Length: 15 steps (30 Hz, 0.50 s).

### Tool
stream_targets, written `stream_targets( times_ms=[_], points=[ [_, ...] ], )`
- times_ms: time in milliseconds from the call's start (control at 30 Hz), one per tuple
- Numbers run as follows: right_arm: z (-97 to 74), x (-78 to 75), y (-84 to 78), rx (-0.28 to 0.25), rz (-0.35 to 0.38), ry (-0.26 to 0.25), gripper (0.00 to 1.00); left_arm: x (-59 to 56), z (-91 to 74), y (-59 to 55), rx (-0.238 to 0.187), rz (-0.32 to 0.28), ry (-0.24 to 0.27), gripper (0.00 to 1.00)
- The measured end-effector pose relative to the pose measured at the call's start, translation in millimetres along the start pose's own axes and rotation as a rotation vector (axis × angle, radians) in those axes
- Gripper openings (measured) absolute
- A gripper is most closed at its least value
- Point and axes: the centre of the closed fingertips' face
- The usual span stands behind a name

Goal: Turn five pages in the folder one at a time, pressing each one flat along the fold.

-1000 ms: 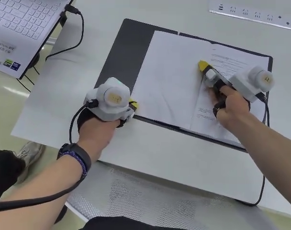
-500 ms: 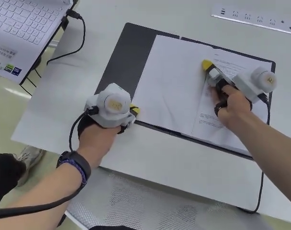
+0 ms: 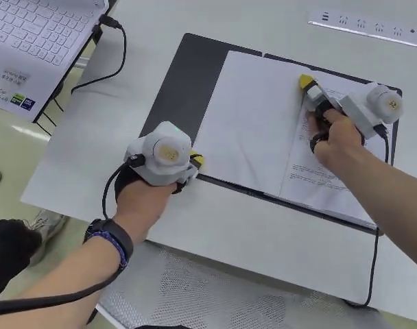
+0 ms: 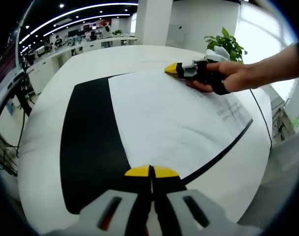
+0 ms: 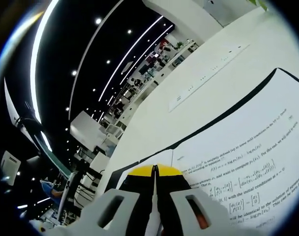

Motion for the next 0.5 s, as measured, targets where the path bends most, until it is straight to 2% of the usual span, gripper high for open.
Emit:
stream_targets(
  times_ms=[67,200,500],
  points=[
    [4.1,-3.9,7.5,0.0,-0.005,-0.004,0.0,0.4,0.3,-0.1,-0.001,0.0,-0.001,0.0],
    [12.8,-3.4,10.7,0.013,-0.026,-0.004,0.0,1.3,1.3,-1.1,0.001,-0.009,-0.001,0.0],
    [19.5,-9.3,11.1,0.011,-0.021,0.0,0.0,2.7,3.0,-1.9,0.001,-0.015,0.003,0.0]
  ],
)
Point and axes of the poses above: the centre of the closed fingertips' face, and the gripper's own axes: z roughly forward along the fingers, x roughly to its left, y roughly out of its top, and after that the axes turned 9 degrees about y, right-handed
